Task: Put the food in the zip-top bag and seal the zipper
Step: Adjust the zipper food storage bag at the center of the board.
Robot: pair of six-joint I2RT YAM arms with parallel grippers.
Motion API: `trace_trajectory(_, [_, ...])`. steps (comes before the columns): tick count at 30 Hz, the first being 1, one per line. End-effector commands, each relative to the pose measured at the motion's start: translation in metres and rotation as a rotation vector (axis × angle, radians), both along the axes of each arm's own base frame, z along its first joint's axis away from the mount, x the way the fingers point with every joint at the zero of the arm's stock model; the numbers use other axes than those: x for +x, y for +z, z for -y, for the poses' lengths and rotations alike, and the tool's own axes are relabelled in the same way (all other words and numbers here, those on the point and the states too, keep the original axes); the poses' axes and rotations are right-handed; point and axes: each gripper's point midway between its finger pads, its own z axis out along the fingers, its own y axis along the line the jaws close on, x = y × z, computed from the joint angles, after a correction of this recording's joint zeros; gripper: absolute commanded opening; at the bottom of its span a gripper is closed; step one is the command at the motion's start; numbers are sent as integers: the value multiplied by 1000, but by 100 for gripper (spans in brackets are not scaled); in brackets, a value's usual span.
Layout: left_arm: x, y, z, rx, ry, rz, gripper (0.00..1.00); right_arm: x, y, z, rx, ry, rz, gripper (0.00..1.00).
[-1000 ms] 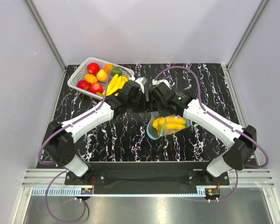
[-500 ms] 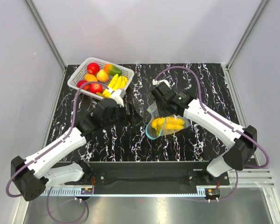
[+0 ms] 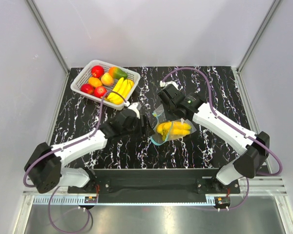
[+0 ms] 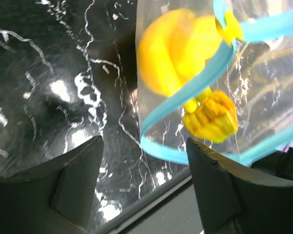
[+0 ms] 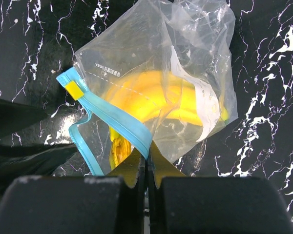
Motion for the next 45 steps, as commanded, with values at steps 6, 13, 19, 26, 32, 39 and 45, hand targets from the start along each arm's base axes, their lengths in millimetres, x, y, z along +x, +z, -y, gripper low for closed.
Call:
trace_trajectory(6, [19,4,40,-72,12,31,64,5,29,-6,61,-8,64,0])
trace_trajectory(13, [5,-12,38,-68,57,18,49,5,33,-1,48,-19,77,0])
trace_trajectory(19, [15,0,58,-85,53,61,25,2,32,-2,70,-18,72,0])
trace_trajectory(26, [9,29,54,-62,27,103,0,-2,24,10,11,-27,60,0])
trace_trajectory(32, [0,111,40,-82,-30,194,0,-18,-1,14,-42,29,-43,0])
trace_trajectory(39, [25,161,30,-185,-93,157,0,-53,13,32,-34,57,-117,0])
trace_trajectory(45, [14,136,39,-219,-151,100,0,-55,57,44,27,33,-14,0])
